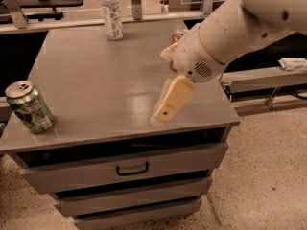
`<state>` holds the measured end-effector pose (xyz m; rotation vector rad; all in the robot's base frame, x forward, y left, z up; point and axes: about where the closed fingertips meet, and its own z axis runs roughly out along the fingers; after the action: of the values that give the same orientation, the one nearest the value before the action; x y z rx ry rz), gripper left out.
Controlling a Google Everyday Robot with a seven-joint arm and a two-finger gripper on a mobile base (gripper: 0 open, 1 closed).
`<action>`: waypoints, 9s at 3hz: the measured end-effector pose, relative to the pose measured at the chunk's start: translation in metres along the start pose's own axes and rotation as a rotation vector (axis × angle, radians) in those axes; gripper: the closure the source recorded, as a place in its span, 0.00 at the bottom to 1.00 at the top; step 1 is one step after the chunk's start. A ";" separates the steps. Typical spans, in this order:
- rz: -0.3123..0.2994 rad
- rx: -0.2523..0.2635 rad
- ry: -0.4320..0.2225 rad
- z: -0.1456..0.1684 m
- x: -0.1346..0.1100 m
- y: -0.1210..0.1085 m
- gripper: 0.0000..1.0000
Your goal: Move green can near blue plastic bottle
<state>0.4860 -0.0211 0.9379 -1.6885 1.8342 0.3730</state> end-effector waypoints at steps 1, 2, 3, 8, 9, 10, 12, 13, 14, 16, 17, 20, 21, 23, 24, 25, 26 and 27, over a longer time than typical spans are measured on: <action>-0.006 0.004 -0.042 0.007 -0.016 -0.001 0.00; -0.013 0.003 -0.052 0.008 -0.020 -0.001 0.00; -0.025 0.006 -0.118 0.027 -0.040 -0.002 0.00; -0.084 -0.180 -0.613 0.196 -0.191 0.026 0.00; -0.086 -0.222 -0.652 0.211 -0.208 0.039 0.00; -0.079 -0.243 -0.665 0.226 -0.218 0.048 0.14; -0.028 -0.242 -0.680 0.238 -0.222 0.050 0.60; 0.023 -0.183 -0.692 0.226 -0.206 0.027 0.84; 0.090 -0.065 -0.718 0.195 -0.171 -0.020 1.00; 0.076 -0.025 -0.745 0.199 -0.172 -0.038 1.00; 0.042 0.075 -0.750 0.187 -0.166 -0.093 1.00; 0.075 0.284 -0.758 0.188 -0.140 -0.220 1.00; 0.081 0.334 -0.714 0.191 -0.147 -0.248 1.00; 0.175 0.401 -0.630 0.201 -0.129 -0.288 1.00; 0.213 0.429 -0.643 0.205 -0.127 -0.300 1.00; 0.248 0.463 -0.649 0.209 -0.128 -0.315 1.00; 0.284 0.485 -0.640 0.211 -0.126 -0.326 0.82; 0.309 0.496 -0.630 0.215 -0.122 -0.330 0.59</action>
Offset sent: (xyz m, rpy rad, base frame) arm 0.0036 0.0182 0.0047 0.0440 -0.0140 0.0095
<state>0.8581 0.1535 0.9093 -0.8264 1.5305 0.4640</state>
